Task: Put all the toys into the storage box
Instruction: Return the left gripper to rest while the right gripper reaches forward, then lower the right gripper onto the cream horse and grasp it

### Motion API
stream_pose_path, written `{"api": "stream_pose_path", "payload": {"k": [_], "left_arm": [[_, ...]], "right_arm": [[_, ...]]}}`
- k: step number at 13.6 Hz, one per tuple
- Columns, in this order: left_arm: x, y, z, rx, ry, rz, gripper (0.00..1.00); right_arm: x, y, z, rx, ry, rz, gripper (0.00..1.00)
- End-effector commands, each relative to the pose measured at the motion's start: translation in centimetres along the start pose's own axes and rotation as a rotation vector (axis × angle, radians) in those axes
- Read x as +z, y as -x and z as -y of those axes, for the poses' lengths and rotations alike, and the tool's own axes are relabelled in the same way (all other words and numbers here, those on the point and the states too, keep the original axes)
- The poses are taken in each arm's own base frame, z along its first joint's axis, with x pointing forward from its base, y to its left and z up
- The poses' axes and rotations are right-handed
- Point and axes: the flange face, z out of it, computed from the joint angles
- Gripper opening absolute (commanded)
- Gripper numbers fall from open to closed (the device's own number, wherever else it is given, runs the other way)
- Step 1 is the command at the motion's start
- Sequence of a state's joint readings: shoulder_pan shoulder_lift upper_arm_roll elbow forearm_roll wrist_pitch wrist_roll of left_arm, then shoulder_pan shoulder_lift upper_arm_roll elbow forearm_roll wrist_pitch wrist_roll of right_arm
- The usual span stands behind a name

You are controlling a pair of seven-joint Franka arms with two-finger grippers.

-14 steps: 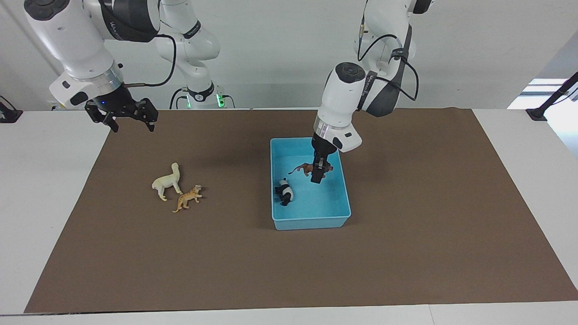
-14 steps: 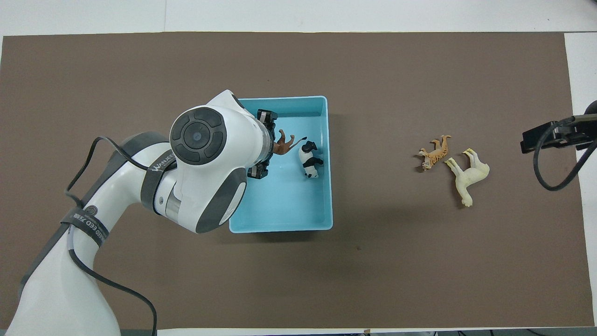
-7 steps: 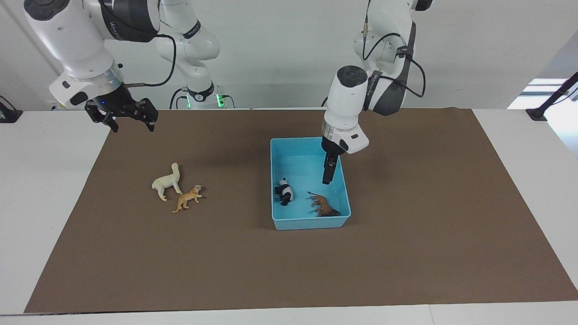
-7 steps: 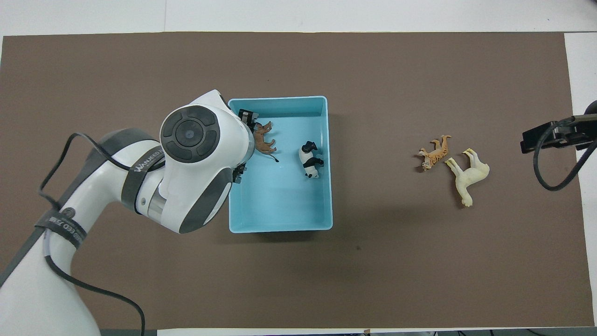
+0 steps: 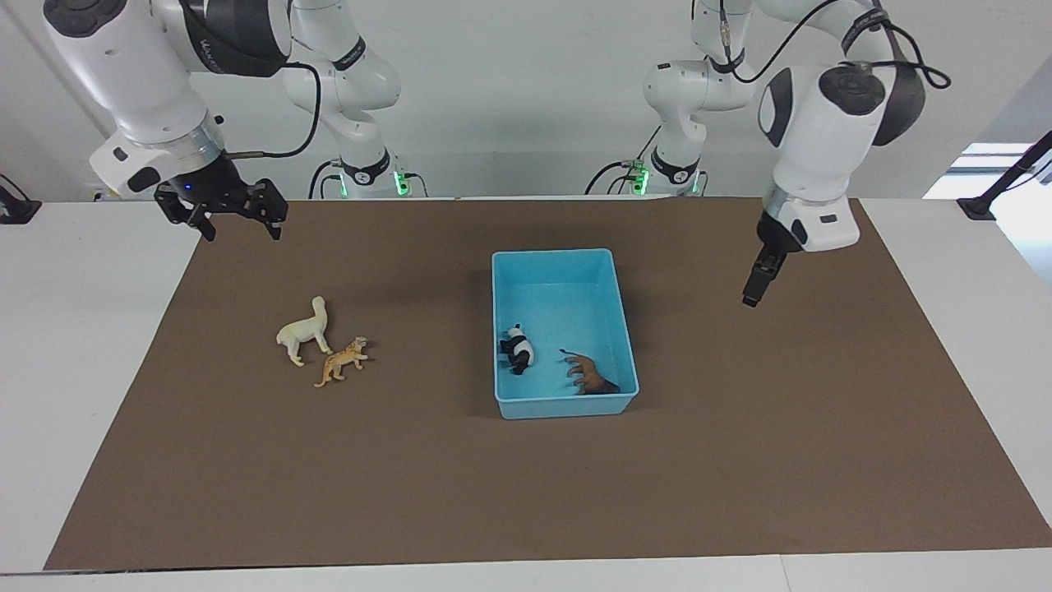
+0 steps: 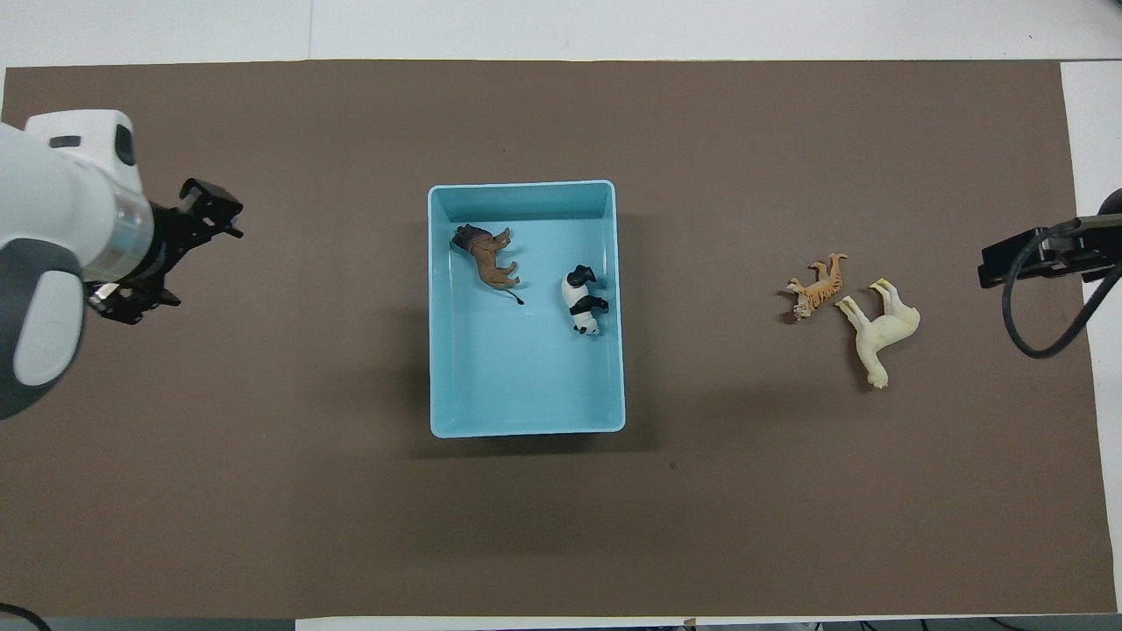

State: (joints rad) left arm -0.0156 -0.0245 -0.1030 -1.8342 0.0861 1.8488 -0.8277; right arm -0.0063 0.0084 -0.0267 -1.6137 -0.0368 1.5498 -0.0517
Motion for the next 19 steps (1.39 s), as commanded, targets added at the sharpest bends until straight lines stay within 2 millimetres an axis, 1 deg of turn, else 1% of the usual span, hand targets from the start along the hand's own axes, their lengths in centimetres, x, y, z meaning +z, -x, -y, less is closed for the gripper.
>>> {"api": "stream_pose_path", "payload": {"k": [1, 3, 4, 5, 6, 7, 8, 9, 10, 11, 12, 14, 15, 16, 17, 19], "left_arm": [[-2.6, -2.2, 5.2, 0.281, -0.033, 0.020, 1.00], [-4.3, -3.5, 6.2, 0.452, -0.023, 0.057, 1.00], [-4.2, -4.4, 6.0, 0.538, -0.011, 0.089, 1.00], [-4.4, -4.9, 6.8, 0.582, -0.014, 0.114, 1.00], [-4.5, -4.0, 6.4, 0.645, -0.024, 0.138, 1.00], [-4.5, -4.6, 7.1, 0.670, -0.022, 0.144, 1.00], [-4.3, -4.7, 6.9, 0.691, -0.018, 0.148, 1.00], [-4.8, -4.2, 6.4, 0.706, -0.017, 0.143, 1.00], [-4.7, -4.0, 6.0, 0.717, -0.018, 0.147, 1.00], [-4.4, -3.9, 5.6, 0.721, -0.021, 0.155, 1.00], [-4.0, -3.9, 5.2, 0.728, -0.034, 0.173, 1.00], [-4.1, -3.6, 5.0, 0.772, -0.033, 0.180, 1.00], [-3.9, -3.8, 5.0, 0.790, -0.032, 0.182, 1.00], [-3.9, -3.9, 5.0, 0.795, -0.028, 0.180, 1.00], [-4.0, -3.9, 5.0, 0.796, -0.024, 0.180, 1.00], [-4.0, -4.1, 5.0, 0.833, -0.014, 0.175, 1.00]], "right_arm": [[0.0, 0.7, -0.2, -0.019, -0.028, 0.004, 1.00], [0.1, 0.7, -0.4, -0.020, -0.028, 0.006, 1.00], [-0.1, 0.5, -1.4, 0.001, -0.028, -0.013, 1.00], [-0.2, 0.5, -1.7, 0.007, -0.028, -0.013, 1.00], [-0.2, 0.7, -2.0, 0.007, -0.029, -0.009, 1.00], [0.4, 0.8, -2.8, 0.027, -0.030, -0.005, 1.00], [1.0, 0.7, -2.6, 0.039, -0.030, -0.010, 1.00], [2.4, 0.3, -2.5, 0.085, -0.029, -0.037, 1.00], [4.4, -0.2, -2.3, 0.200, -0.029, -0.046, 1.00], [5.8, -0.7, -2.3, 0.303, -0.033, -0.044, 1.00], [7.4, -1.8, -2.5, 0.388, -0.034, -0.040, 1.00], [10.6, -4.0, -3.4, 0.546, -0.038, -0.042, 1.00], [12.5, -4.5, -3.9, 0.663, -0.035, -0.019, 1.00], [14.2, -4.7, -4.2, 0.788, -0.036, -0.013, 1.00], [15.9, -4.8, -4.2, 0.840, -0.043, -0.028, 1.00], [18.6, -4.3, -5.1, 0.894, -0.045, -0.030, 1.00]]}}
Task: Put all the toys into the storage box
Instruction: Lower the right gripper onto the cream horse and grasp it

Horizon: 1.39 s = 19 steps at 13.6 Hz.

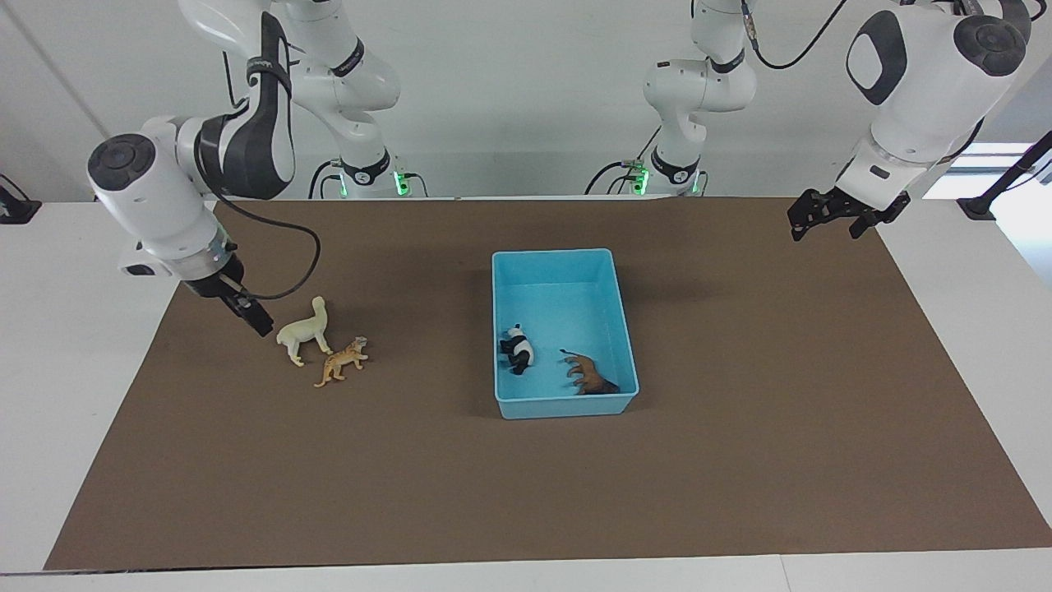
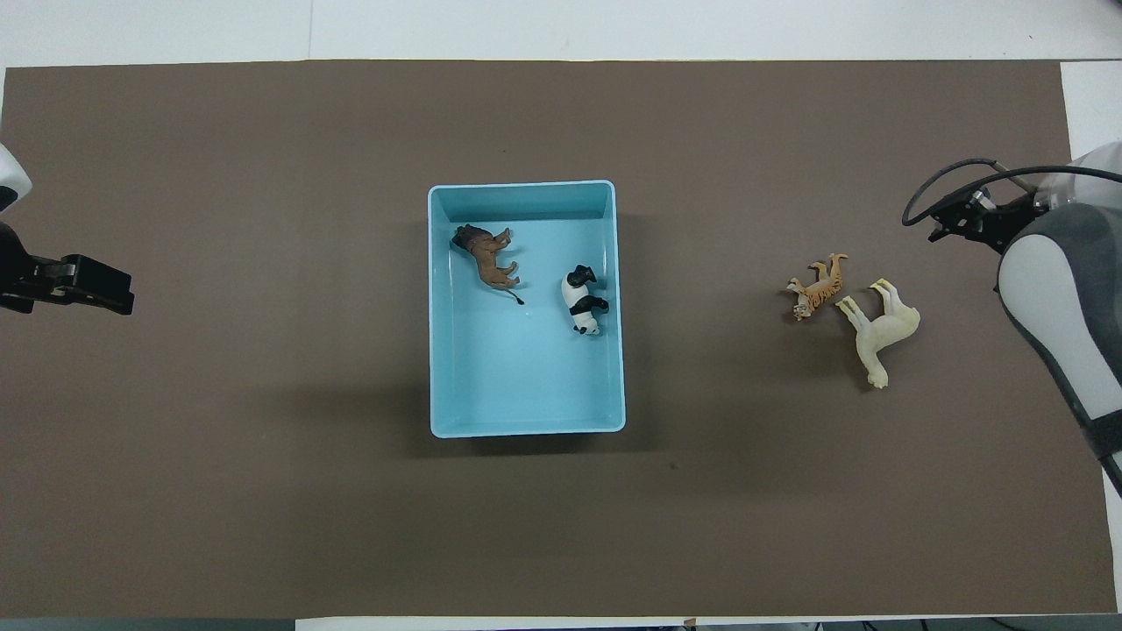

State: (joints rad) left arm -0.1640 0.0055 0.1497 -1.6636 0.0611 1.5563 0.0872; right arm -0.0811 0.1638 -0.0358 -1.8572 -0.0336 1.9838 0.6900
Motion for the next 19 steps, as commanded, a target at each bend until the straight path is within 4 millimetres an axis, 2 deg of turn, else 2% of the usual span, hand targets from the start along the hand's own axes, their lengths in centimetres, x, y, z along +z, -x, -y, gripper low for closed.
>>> {"api": "stream_pose_path", "payload": {"k": [1, 4, 6, 8, 12, 16, 19], "left_arm": [[-0.7, -0.4, 0.8, 0.027, 0.054, -0.005, 1.00], [-0.6, -0.3, 0.9, 0.027, 0.066, -0.008, 1.00], [-0.1, 0.2, 0.6, 0.029, 0.069, 0.004, 1.00], [-0.1, 0.3, 0.2, 0.032, 0.069, 0.004, 1.00], [-0.5, 0.6, 0.5, 0.024, 0.070, 0.000, 1.00], [-0.5, 0.7, 0.5, 0.024, 0.069, -0.001, 1.00], [-0.5, 0.7, 0.5, 0.024, 0.070, -0.002, 1.00]], "right_arm": [[3.4, 0.2, -1.1, 0.116, -0.032, 0.006, 1.00], [5.4, 1.2, -0.3, 0.216, -0.067, 0.044, 1.00], [7.6, 2.7, 0.0, 0.246, -0.081, 0.045, 1.00], [8.8, 4.0, 0.0, 0.256, -0.076, 0.050, 1.00], [10.4, 5.8, -1.5, 0.266, -0.040, 0.083, 1.00], [11.5, 6.5, -2.5, 0.268, -0.038, 0.084, 1.00], [12.0, 6.2, -3.2, 0.278, -0.073, 0.048, 1.00]]}}
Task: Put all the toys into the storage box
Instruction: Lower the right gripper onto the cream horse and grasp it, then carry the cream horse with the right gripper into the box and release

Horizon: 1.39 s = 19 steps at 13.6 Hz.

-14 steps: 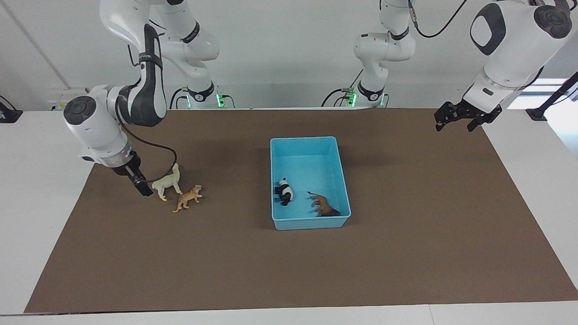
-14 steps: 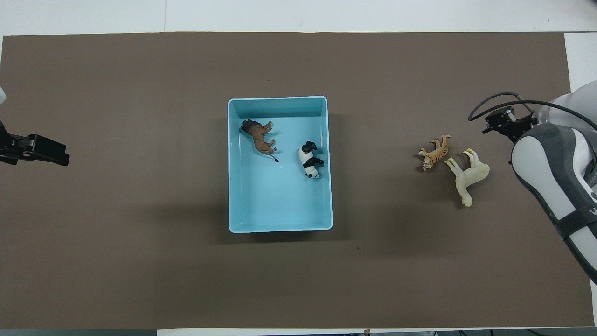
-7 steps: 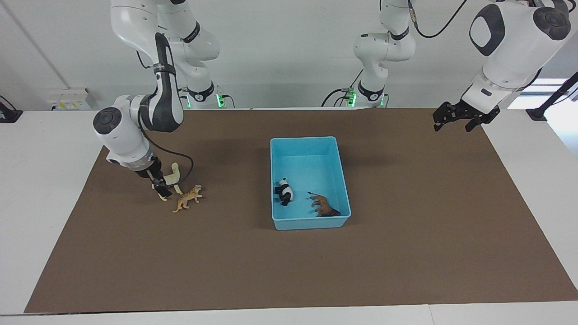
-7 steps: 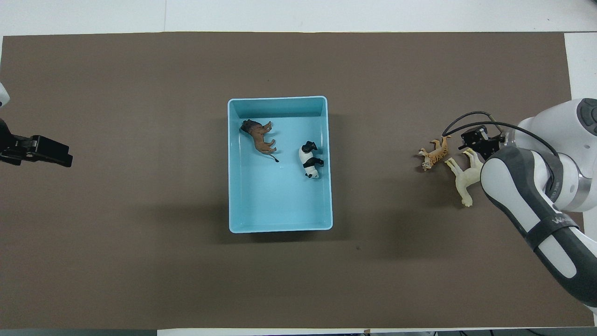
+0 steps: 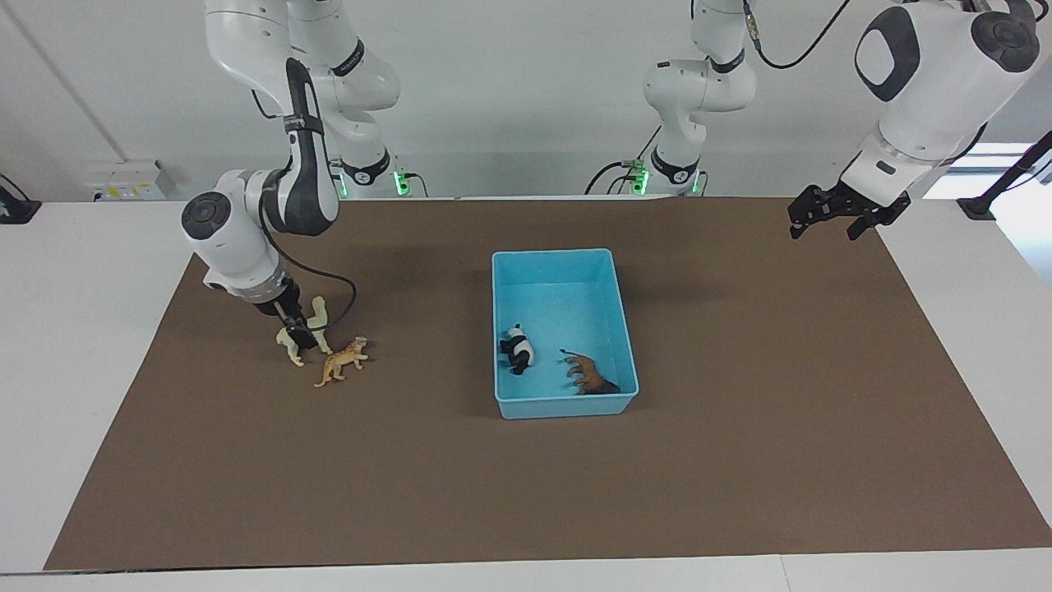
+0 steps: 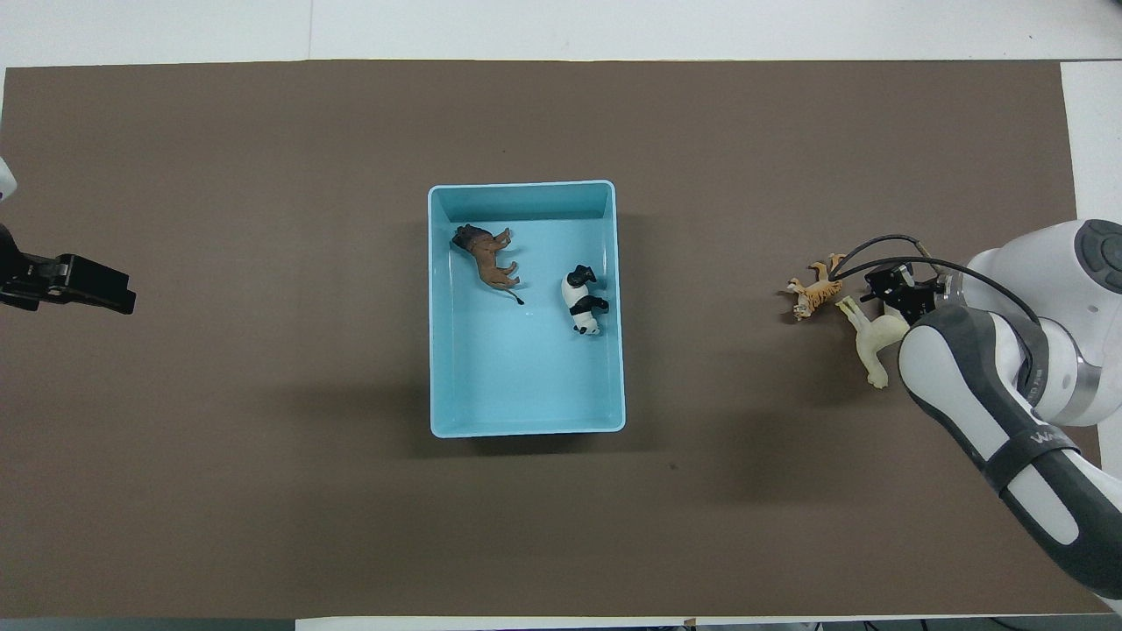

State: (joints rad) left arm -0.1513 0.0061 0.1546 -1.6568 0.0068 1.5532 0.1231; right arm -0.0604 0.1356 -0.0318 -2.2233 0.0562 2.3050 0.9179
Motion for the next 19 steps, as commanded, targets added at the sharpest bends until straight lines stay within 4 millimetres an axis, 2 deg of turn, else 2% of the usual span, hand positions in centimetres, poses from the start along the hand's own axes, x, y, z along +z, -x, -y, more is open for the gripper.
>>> {"api": "stream_pose_path", "payload": {"k": [1, 2, 3, 4, 5, 6, 7, 8, 9, 11, 12, 13, 14, 16, 18, 19], "left_arm": [[-0.3, 0.6, 0.1, 0.005, 0.015, 0.007, 1.00], [-0.3, 0.6, 0.0, 0.007, 0.015, 0.007, 1.00], [-0.3, 0.6, 0.1, 0.005, 0.015, 0.007, 1.00], [-0.3, 0.6, 0.1, 0.005, 0.015, 0.007, 1.00], [-0.3, 0.6, 0.1, 0.005, 0.015, 0.007, 1.00], [-0.3, 0.6, 0.1, 0.005, 0.015, 0.007, 1.00], [-0.3, 0.6, 0.1, 0.005, 0.015, 0.007, 1.00], [-0.3, 0.6, 0.1, 0.005, 0.015, 0.007, 1.00], [-0.3, 0.6, 0.1, 0.005, 0.015, 0.007, 1.00], [-0.3, 0.6, 0.1, 0.005, 0.015, 0.007, 1.00], [-0.3, 0.6, 0.1, 0.005, 0.015, 0.007, 1.00], [-0.3, 0.6, 0.1, 0.005, 0.015, 0.007, 1.00], [-0.3, 0.6, 0.1, 0.005, 0.015, 0.007, 1.00], [-0.3, 0.6, 0.1, 0.005, 0.015, 0.007, 1.00], [-0.3, 0.6, 0.1, 0.005, 0.015, 0.007, 1.00], [-0.3, 0.6, 0.1, 0.005, 0.015, 0.007, 1.00]], "right_arm": [[0.3, 0.1, -1.4, 0.024, -0.044, -0.019, 0.99], [0.7, 0.0, -1.8, 0.022, -0.054, -0.027, 0.98], [1.1, -0.1, -1.9, 0.012, -0.052, -0.027, 0.88], [1.2, -0.1, -1.9, 0.004, -0.052, -0.027, 0.68], [1.2, 0.0, -1.9, -0.002, -0.049, -0.026, 0.40], [1.2, 0.0, -2.1, -0.054, -0.040, -0.019, 0.05], [1.1, 0.4, -1.9, -0.128, -0.025, -0.007, 0.00], [0.8, 0.5, -1.7, -0.167, -0.012, 0.005, 0.00], [-1.2, 0.3, -0.4, -0.179, -0.017, 0.003, 0.00], [-7.2, -0.7, 2.8, -0.206, 0.006, 0.033, 0.00], [-10.1, -0.5, 4.7, -0.232, 0.008, 0.035, 0.00], [-12.8, 0.9, 7.0, -0.274, 0.003, 0.030, 0.00], [-15.5, 3.6, 9.3, -0.319, -0.007, 0.023, 0.00], [-18.1, 9.3, 13.4, -0.369, -0.009, 0.018, 0.00], [-18.3, 17.6, 16.9, -0.460, -0.055, 0.046, 0.00], [-18.5, 20.1, 17.9, -0.519, -0.095, 0.027, 0.00]]}}
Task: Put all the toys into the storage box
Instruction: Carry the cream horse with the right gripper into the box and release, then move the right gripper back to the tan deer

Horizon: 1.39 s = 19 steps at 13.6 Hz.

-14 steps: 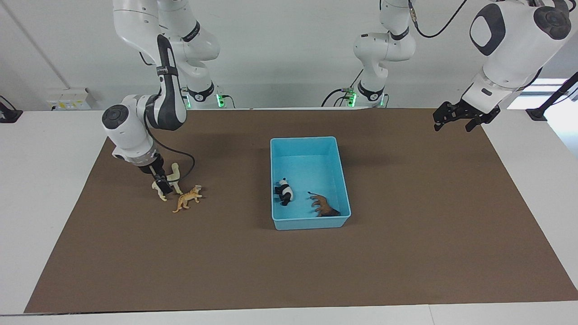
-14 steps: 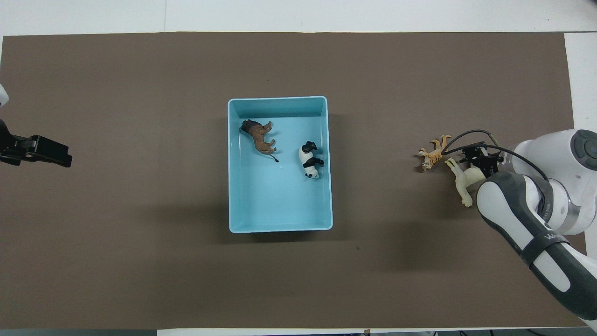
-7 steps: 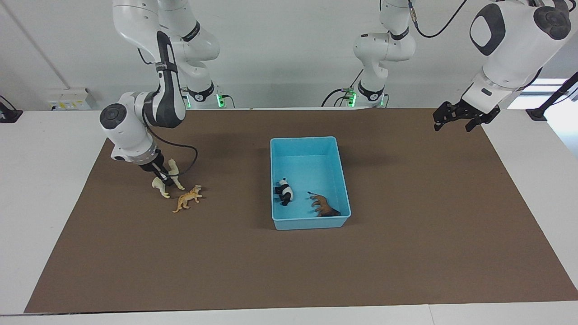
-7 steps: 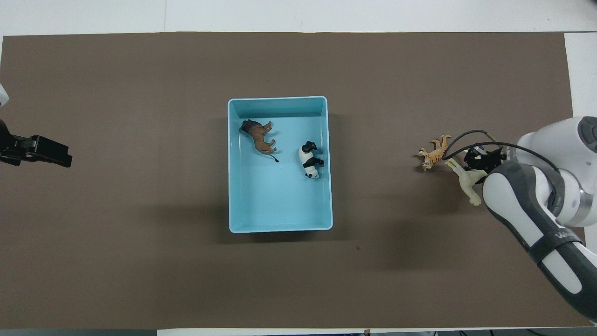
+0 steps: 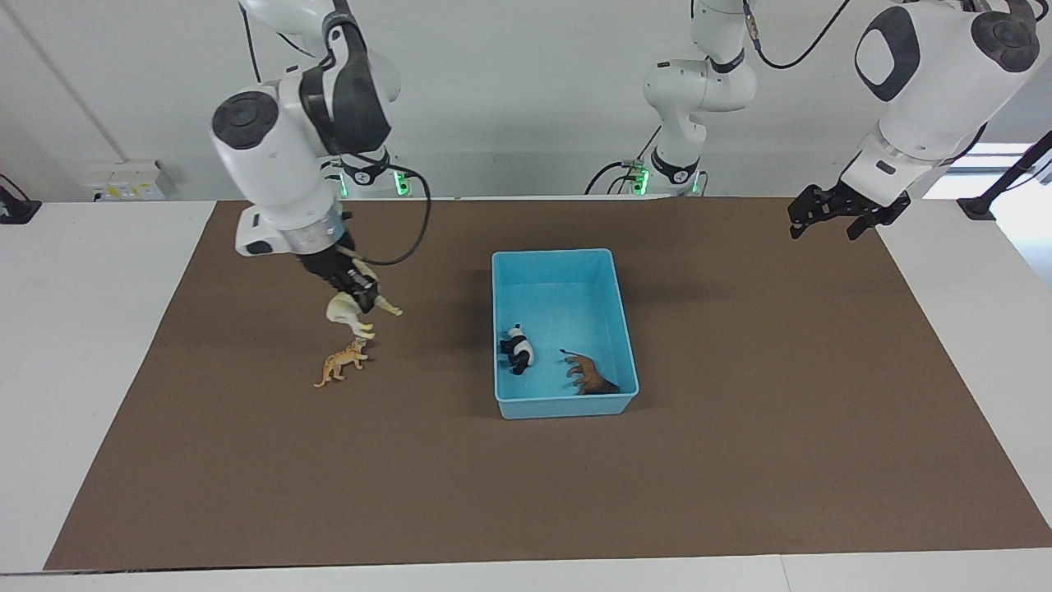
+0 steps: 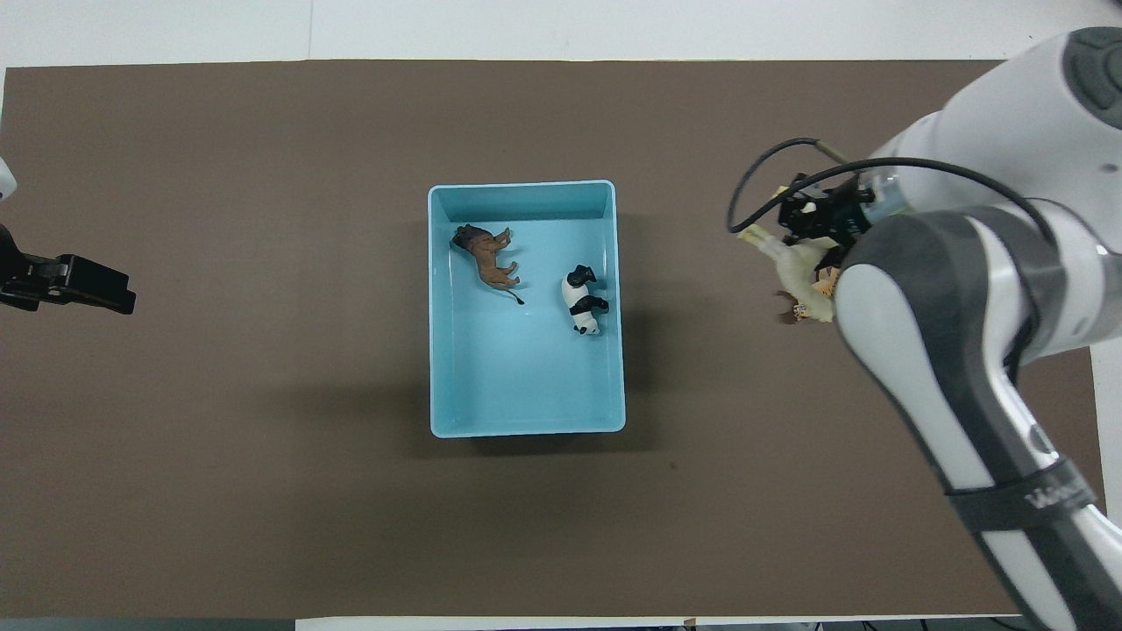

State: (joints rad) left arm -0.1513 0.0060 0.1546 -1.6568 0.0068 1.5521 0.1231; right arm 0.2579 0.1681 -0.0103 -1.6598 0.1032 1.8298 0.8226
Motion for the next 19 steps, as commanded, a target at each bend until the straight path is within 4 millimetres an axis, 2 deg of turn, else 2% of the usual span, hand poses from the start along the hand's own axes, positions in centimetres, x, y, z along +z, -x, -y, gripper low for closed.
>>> {"api": "stream_pose_path", "payload": {"k": [1, 2, 3, 4, 6, 7, 8, 10, 12, 14, 16, 18, 19], "left_arm": [[-0.3, 0.6, 0.0, 0.007, 0.015, 0.006, 1.00], [-0.3, 0.6, 0.1, 0.005, 0.015, 0.006, 1.00], [-0.3, 0.6, 0.1, 0.005, 0.015, 0.006, 1.00], [-0.3, 0.6, 0.1, 0.005, 0.015, 0.006, 1.00], [-0.4, 0.7, 0.1, 0.005, 0.015, 0.004, 1.00], [-0.6, 0.8, 0.1, 0.005, 0.015, 0.001, 1.00], [-0.6, 0.8, 0.1, 0.005, 0.015, 0.001, 1.00], [-0.6, 0.8, 0.1, 0.005, 0.015, 0.001, 1.00], [-0.7, 0.8, 0.0, 0.007, 0.015, 0.000, 1.00], [-0.6, 0.8, 0.1, 0.005, 0.015, 0.001, 1.00], [-0.6, 0.8, 0.1, 0.005, 0.015, 0.001, 1.00], [-0.6, 0.7, 0.0, 0.007, 0.015, 0.001, 1.00], [-0.6, 0.8, 0.1, 0.005, 0.015, 0.001, 1.00]], "right_arm": [[1.7, 5.4, 7.4, -0.136, -0.079, -0.019, 0.00], [3.7, 9.3, 10.8, -0.210, -0.095, -0.019, 0.00], [6.3, 11.9, 13.4, -0.258, -0.101, -0.025, 0.00], [7.1, 13.1, 15.0, -0.275, -0.120, -0.036, 0.00], [8.4, 14.1, 16.4, -0.289, -0.119, -0.035, 0.00], [8.8, 15.1, 16.9, -0.311, -0.111, -0.041, 0.71], [8.9, 15.3, 16.8, -0.321, -0.095, -0.047, 1.00], [8.5, 14.9, 16.2, -0.351, -0.026, -0.072, 1.00], [6.6, 12.1, 15.0, -0.342, -0.008, -0.075, 1.00], [3.3, 5.7, 10.5, -0.340, -0.015, -0.075, 1.00], [1.6, 0.2, 6.0, -0.245, -0.009, -0.078, 1.00], [2.4, -3.5, 1.8, -0.130, 0.031, -0.043, 1.00], [2.9, -5.5, -0.9, -0.006, 0.040, -0.032, 1.00]]}}
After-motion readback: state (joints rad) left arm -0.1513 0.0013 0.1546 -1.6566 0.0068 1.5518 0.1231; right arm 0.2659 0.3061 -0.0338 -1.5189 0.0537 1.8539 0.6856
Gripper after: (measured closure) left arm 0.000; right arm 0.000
